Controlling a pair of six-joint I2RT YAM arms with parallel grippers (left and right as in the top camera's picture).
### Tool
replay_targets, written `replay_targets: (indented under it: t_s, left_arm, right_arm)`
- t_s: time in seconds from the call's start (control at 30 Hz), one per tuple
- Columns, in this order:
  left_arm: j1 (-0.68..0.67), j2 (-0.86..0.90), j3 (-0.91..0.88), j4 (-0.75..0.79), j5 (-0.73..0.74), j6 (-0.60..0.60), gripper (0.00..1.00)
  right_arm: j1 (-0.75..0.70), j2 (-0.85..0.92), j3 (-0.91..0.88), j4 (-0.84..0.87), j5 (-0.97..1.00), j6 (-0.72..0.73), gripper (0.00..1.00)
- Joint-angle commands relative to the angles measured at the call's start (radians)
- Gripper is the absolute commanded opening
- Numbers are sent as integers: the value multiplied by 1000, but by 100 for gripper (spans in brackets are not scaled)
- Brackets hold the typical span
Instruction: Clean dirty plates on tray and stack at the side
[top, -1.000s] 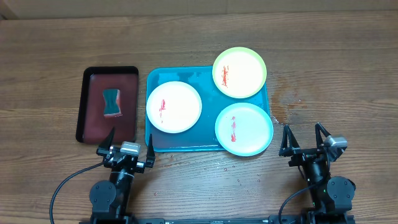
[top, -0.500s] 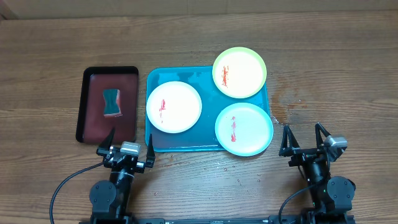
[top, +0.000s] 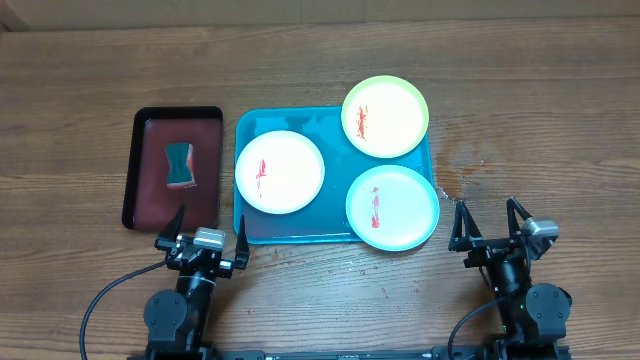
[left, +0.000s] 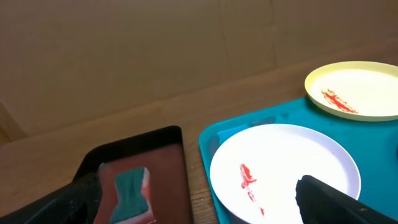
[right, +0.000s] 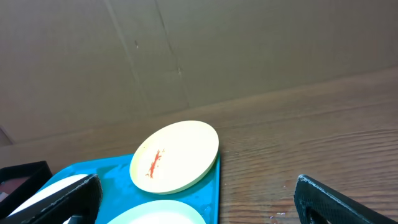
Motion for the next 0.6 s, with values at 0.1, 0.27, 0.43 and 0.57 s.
replay_targets:
  t_s: [0.1, 0.27, 0.43, 0.57]
  left_arm:
    - [11, -9, -5, -1, 5, -1, 100]
    - [11, -9, -5, -1, -5, 24, 100]
    - [11, -9, -5, -1, 3, 19, 100]
    - [11, -9, -5, 42, 5, 19, 100]
  right_arm:
    - [6, -6, -10, 5, -4, 2, 100]
    - [6, -6, -10, 1, 44, -5, 100]
    - [6, -6, -10, 5, 25, 3, 100]
    - [6, -6, -7, 5, -49, 3, 100]
